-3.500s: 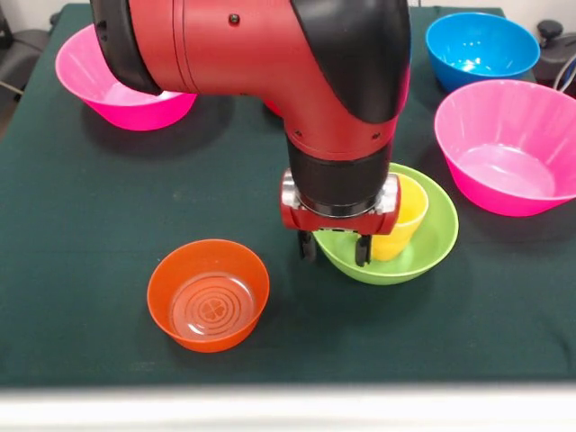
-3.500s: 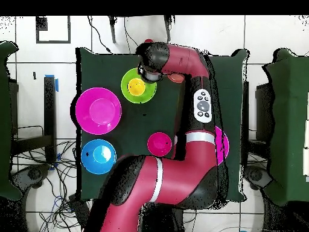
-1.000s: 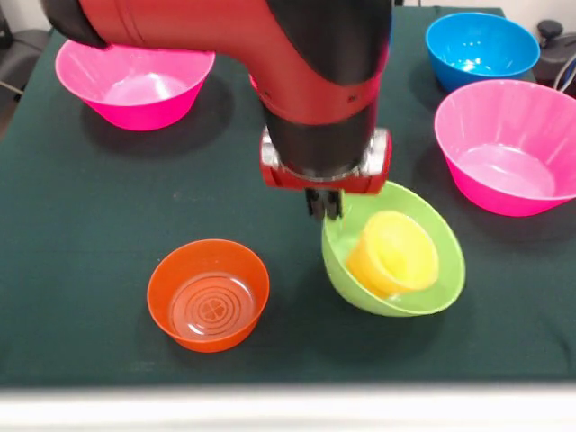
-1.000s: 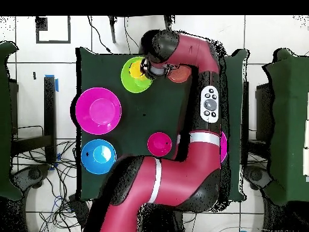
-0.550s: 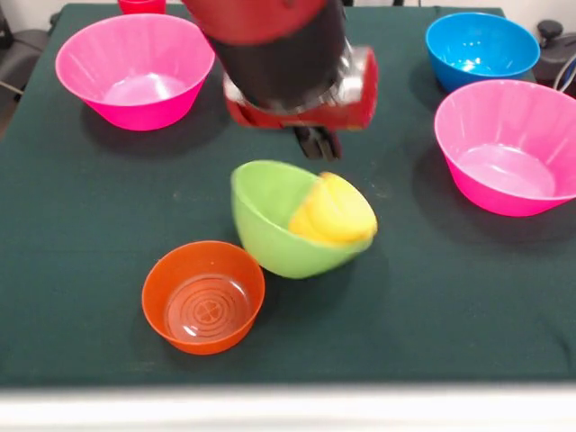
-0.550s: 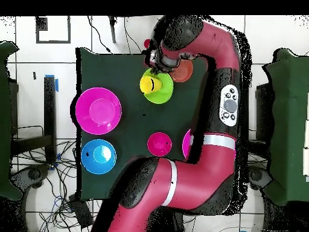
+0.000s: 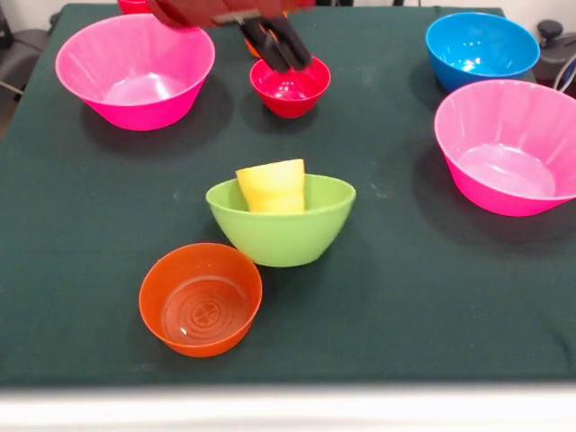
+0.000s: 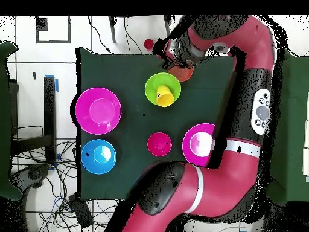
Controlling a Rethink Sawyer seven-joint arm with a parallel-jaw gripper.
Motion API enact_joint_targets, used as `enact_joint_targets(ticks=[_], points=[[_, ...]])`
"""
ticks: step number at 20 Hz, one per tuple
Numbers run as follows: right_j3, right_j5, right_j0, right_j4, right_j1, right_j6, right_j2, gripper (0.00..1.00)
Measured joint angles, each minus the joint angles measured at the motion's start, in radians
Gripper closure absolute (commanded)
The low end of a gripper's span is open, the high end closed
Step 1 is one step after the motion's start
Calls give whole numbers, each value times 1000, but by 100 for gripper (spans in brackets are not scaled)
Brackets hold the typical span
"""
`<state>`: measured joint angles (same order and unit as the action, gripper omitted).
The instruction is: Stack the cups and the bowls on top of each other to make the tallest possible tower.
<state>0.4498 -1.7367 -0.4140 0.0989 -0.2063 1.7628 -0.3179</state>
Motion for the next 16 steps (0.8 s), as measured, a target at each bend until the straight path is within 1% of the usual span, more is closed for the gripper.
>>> enact_joint_targets(ticks=[6, 12, 14, 15, 16], points=[[0, -53, -36, 29, -21, 0, -34, 100], [0, -55, -47, 29, -35, 0, -48, 100], [0, -39, -44, 6, -35, 0, -44, 100], [0, -16, -41, -12, -35, 0, -37, 100], [0, 30, -34, -41, -34, 0, -23, 100]])
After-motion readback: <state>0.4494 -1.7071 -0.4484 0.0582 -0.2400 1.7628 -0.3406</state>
